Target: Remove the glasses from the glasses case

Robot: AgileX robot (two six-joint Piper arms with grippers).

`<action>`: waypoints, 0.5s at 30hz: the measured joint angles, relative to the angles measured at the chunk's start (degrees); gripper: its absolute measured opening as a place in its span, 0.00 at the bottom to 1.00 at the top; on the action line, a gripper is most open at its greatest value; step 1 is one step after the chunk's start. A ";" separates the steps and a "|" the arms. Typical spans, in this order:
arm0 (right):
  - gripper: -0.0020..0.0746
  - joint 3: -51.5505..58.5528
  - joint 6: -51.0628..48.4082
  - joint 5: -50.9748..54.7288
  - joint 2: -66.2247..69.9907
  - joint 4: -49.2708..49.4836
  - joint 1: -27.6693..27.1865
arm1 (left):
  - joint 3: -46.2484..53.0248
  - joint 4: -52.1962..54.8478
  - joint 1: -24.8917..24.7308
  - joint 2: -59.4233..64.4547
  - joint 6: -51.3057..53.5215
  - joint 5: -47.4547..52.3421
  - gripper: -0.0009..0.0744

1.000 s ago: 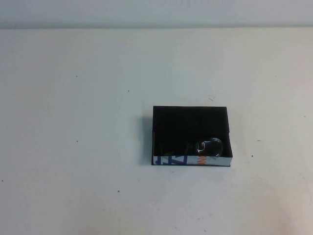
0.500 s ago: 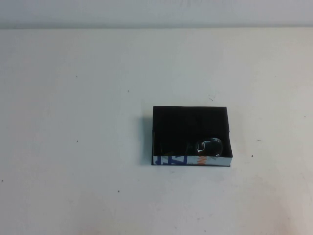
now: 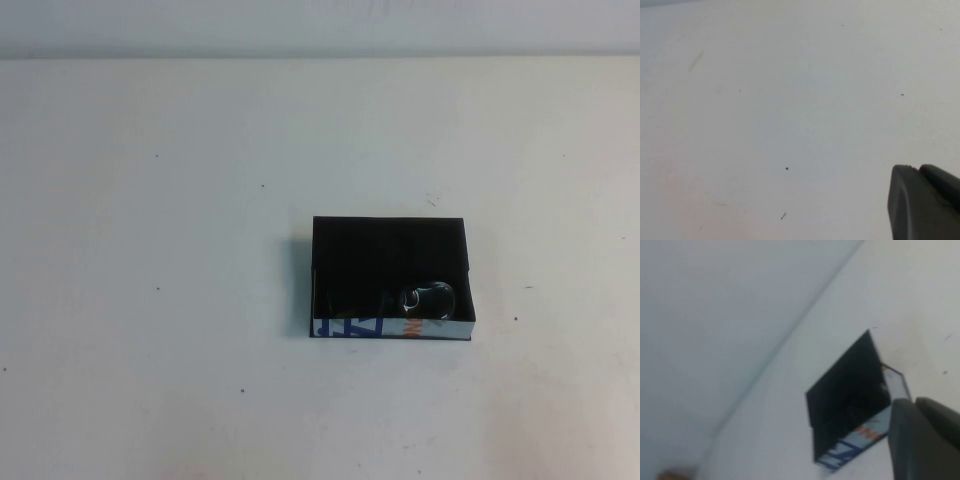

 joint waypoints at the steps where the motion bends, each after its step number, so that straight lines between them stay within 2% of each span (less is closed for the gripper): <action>1: 0.00 0.00 0.00 -0.46 0.00 3.46 0.00 | 0.00 0.00 0.00 0.00 0.00 0.00 0.01; 3: 0.00 0.00 0.00 -1.56 0.00 6.49 0.00 | 0.00 0.00 0.00 0.00 0.00 0.00 0.01; 9: 0.00 0.00 -0.84 -1.18 0.00 5.95 0.00 | 0.00 0.00 0.00 0.00 0.00 0.00 0.01; 15: 0.00 -1.62 -10.68 1.42 0.00 4.66 0.00 | 0.00 0.00 0.00 0.00 0.00 0.00 0.01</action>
